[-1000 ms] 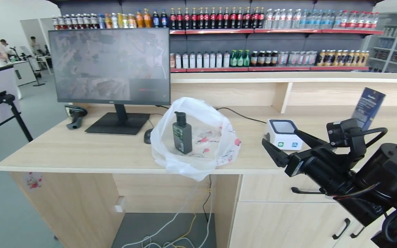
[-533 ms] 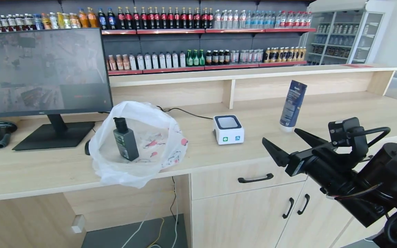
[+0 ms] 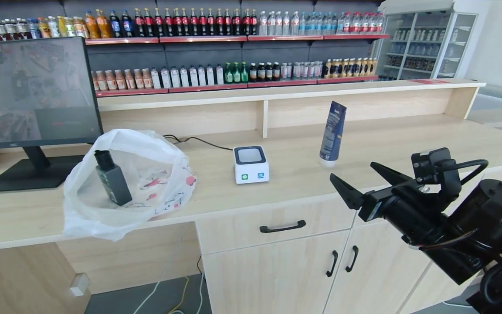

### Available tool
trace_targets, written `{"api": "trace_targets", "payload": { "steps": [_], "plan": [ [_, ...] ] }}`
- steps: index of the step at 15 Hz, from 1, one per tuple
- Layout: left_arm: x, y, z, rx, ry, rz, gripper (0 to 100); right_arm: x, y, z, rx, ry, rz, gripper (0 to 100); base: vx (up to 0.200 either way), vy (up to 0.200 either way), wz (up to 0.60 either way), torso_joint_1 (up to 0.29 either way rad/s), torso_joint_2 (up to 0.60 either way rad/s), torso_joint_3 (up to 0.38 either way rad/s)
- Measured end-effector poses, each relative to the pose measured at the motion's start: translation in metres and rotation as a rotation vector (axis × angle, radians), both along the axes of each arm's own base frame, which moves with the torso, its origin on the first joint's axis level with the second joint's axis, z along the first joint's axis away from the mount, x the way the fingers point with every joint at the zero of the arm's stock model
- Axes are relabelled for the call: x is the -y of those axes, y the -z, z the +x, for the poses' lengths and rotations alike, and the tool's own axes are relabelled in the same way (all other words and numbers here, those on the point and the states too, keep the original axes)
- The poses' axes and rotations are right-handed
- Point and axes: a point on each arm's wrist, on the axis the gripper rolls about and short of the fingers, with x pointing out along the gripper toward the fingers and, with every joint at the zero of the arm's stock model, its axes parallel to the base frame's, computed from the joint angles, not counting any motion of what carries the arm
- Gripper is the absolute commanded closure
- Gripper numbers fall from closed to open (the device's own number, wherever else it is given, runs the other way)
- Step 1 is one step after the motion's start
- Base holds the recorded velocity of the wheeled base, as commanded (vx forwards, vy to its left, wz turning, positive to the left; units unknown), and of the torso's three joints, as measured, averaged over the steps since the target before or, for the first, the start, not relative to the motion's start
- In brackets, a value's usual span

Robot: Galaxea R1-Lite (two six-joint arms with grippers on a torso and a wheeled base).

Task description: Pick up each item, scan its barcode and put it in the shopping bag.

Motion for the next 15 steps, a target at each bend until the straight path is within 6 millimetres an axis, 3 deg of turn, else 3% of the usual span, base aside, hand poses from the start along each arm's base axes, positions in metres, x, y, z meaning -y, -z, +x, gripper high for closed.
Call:
{"api": "trace_targets", "payload": {
  "steps": [6,15],
  "plan": [
    [0.0000,0.0000,0.0000,0.000,0.000,-0.002,0,-0.0017,0.0033,0.0006,-0.012,-0.004,-0.006,0,0.000,-0.200,0.40,0.002,0.00,0.004],
    [0.0000,-0.0001,0.0000,0.001,0.000,-0.008,0,-0.0019,0.0081,-0.0001,-0.030,-0.006,-0.016,0,0.200,0.000,0.00,0.004,0.00,0.003]
  ]
}}
